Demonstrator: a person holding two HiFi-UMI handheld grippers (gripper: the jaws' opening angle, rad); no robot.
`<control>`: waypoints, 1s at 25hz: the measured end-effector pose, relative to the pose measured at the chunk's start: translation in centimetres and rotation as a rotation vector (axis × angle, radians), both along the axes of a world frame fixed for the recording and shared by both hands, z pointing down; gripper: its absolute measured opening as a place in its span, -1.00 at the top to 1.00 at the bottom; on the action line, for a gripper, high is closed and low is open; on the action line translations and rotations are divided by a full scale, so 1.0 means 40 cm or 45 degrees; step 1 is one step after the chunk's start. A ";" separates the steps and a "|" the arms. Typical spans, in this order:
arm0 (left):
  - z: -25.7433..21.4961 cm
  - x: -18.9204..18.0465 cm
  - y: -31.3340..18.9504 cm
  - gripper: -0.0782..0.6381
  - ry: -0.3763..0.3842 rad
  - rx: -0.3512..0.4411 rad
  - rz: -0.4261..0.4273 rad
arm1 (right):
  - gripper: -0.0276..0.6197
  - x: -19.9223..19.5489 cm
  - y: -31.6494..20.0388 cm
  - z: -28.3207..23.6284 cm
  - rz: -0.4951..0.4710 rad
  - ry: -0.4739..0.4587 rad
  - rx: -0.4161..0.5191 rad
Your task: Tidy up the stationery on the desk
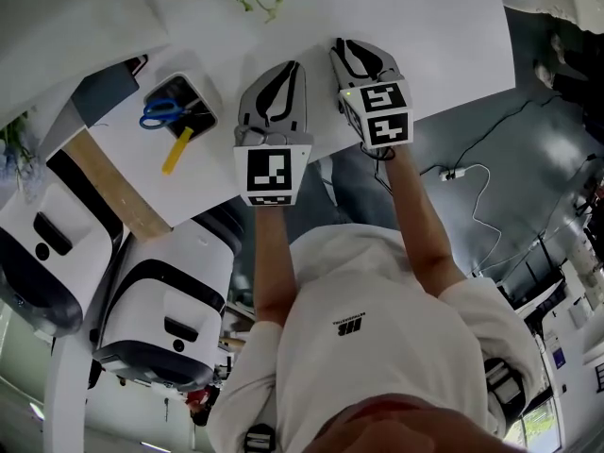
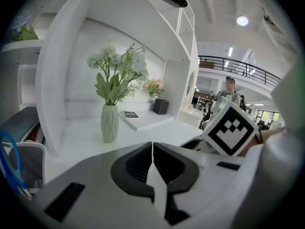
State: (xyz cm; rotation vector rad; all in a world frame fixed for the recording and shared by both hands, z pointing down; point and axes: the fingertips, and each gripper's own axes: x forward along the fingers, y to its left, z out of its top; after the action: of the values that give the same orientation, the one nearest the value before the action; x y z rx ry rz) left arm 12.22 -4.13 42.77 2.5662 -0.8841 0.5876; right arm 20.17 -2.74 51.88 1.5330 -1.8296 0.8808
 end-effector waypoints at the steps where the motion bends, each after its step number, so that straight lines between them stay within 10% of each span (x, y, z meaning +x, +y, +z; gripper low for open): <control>1: 0.001 0.002 0.000 0.78 0.000 -0.001 0.003 | 0.64 0.002 0.001 0.009 0.003 0.000 -0.016; 12: -0.018 -0.032 0.003 0.78 0.009 0.008 -0.041 | 0.77 0.004 0.000 0.042 -0.013 0.018 -0.102; 25: -0.104 -0.197 0.000 0.78 0.033 0.081 -0.230 | 0.77 -0.211 -0.072 -0.209 -0.240 -0.117 0.221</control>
State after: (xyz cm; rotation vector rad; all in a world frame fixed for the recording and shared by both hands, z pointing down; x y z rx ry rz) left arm 4.33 -4.15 38.60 2.5077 -1.1283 0.4793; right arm 11.71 -5.64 43.52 1.4122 -2.1255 0.7307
